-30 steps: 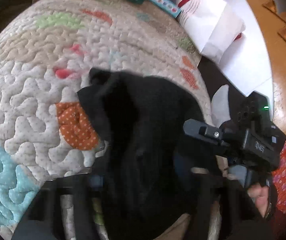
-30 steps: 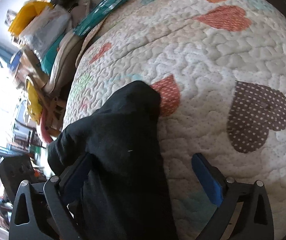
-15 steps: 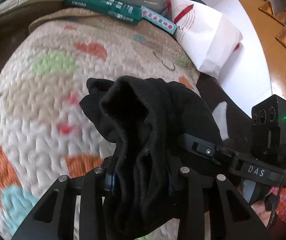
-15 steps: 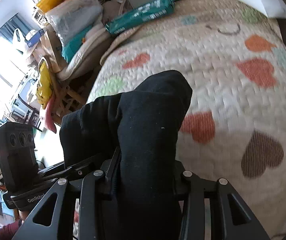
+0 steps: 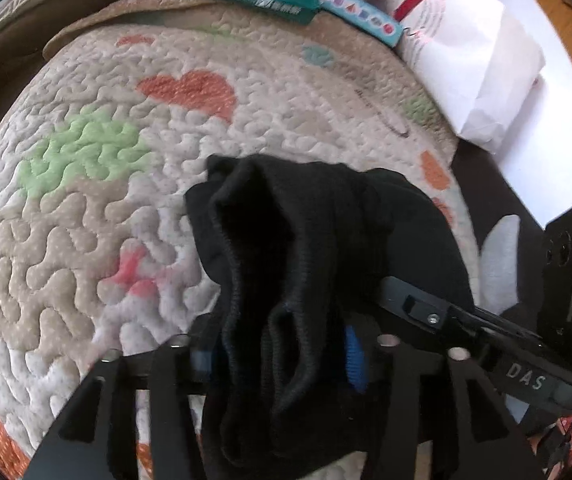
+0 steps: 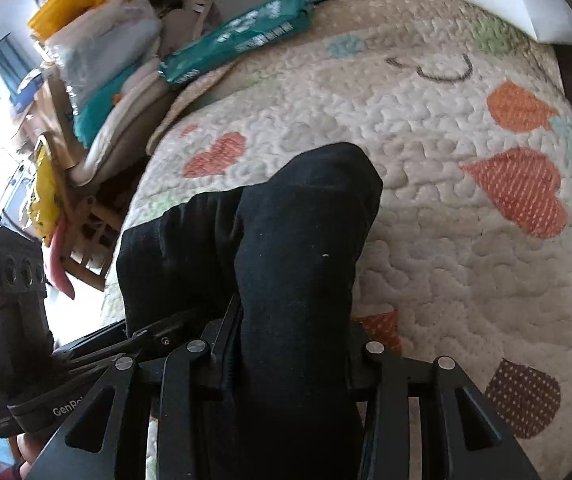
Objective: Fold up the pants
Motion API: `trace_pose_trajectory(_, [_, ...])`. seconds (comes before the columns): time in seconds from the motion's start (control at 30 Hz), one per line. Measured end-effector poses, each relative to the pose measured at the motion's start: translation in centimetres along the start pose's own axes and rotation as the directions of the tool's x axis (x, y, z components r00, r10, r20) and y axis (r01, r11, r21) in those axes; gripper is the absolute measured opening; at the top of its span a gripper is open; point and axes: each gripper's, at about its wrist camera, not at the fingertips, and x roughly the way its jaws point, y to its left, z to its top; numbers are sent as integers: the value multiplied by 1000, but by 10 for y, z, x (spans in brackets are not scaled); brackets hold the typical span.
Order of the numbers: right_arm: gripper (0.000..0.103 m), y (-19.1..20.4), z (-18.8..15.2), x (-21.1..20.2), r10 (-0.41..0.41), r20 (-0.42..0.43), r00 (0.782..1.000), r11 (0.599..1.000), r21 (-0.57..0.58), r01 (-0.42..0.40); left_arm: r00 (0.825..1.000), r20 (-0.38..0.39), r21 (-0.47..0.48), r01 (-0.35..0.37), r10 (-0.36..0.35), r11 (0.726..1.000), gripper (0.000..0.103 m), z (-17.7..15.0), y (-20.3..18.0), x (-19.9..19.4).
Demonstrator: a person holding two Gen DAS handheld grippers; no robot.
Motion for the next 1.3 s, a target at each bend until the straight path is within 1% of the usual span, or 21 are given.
trace_pose_trajectory(0.03, [52,-4,0,3,0,-5,1000,1000,14,0,1000,-9,-14,12,-12,1000,62,0,4,0])
trace_pose_trajectory(0.07, [55,-9,0,4,0,-6,1000,999,34,0,999,-20,-31,39,-39,999,62,0,10,-3])
trace_pose_trajectory(0.13, [71,-17,-1,0,-12,6,1000,998,67,12,999,-22,-49,46,-47,998,62,1,18,-10])
trace_pose_trajectory(0.17, [73,-21,-3,-6,-21,19,1000,997,79,20,999,-16,-63,43,-44,997,63,2,24,-16])
trace_pose_trajectory(0.23, [75,-24,-6,-18,-43,36,998,997,69,40,998,-10,-123,68,-70,990,63,7,36,-30])
trace_pose_trajectory(0.27, [76,-26,-6,-23,-51,40,998,997,62,48,998,17,-152,62,-60,986,63,9,40,-39])
trace_pose_trajectory(0.37, [77,-26,-10,-46,-96,72,993,995,36,93,994,102,-177,66,-48,982,63,19,39,-63])
trace_pose_trajectory(0.43, [77,-24,-15,-60,-107,92,990,994,24,105,990,133,-189,61,-36,980,63,28,33,-70])
trace_pose_trajectory(0.5, [77,-19,-19,-68,-108,98,989,994,14,107,992,121,-177,-1,23,984,63,36,25,-62])
trace_pose_trajectory(0.53, [77,-14,-24,-71,-106,100,989,994,1,107,992,101,-155,-64,80,986,63,40,19,-54])
trace_pose_trajectory(0.6, [77,-8,-30,-73,-105,92,990,994,-18,108,977,65,-94,-196,202,976,63,41,12,-38])
trace_pose_trajectory(0.67, [77,0,-42,-69,-116,71,991,992,-44,119,943,39,-29,-329,330,944,63,41,8,-19])
trace_pose_trajectory(0.7, [77,3,-47,-68,-120,64,991,991,-54,124,933,36,-14,-359,359,933,64,38,13,-18])
trace_pose_trajectory(0.8, [78,8,-62,-57,-158,48,986,982,-96,162,884,36,32,-467,466,884,65,36,20,-6])
trace_pose_trajectory(0.83, [79,8,-65,-53,-165,48,985,980,-102,169,872,24,46,-490,489,871,65,36,24,-1])
trace_pose_trajectory(0.87, [80,5,-66,-49,-170,44,984,980,-99,174,867,10,52,-499,499,865,65,36,29,3])
trace_pose_trajectory(0.93, [83,-1,-67,-42,-177,28,984,981,-82,179,876,25,39,-482,481,875,65,37,37,0])
trace_pose_trajectory(1.03, [88,-15,-71,-38,-157,20,987,987,-32,158,893,29,31,-450,449,893,65,37,41,-7])
trace_pose_trajectory(1.13, [89,-23,-75,-37,-125,19,992,992,5,125,918,27,-14,-396,396,918,65,32,49,-23])
trace_pose_trajectory(1.23, [89,-24,-74,-52,-118,52,992,993,35,116,928,37,-82,-366,370,927,65,21,59,-50])
trace_pose_trajectory(1.3, [89,-20,-74,-68,-131,79,988,991,34,129,929,57,-115,-358,366,926,65,4,63,-78])
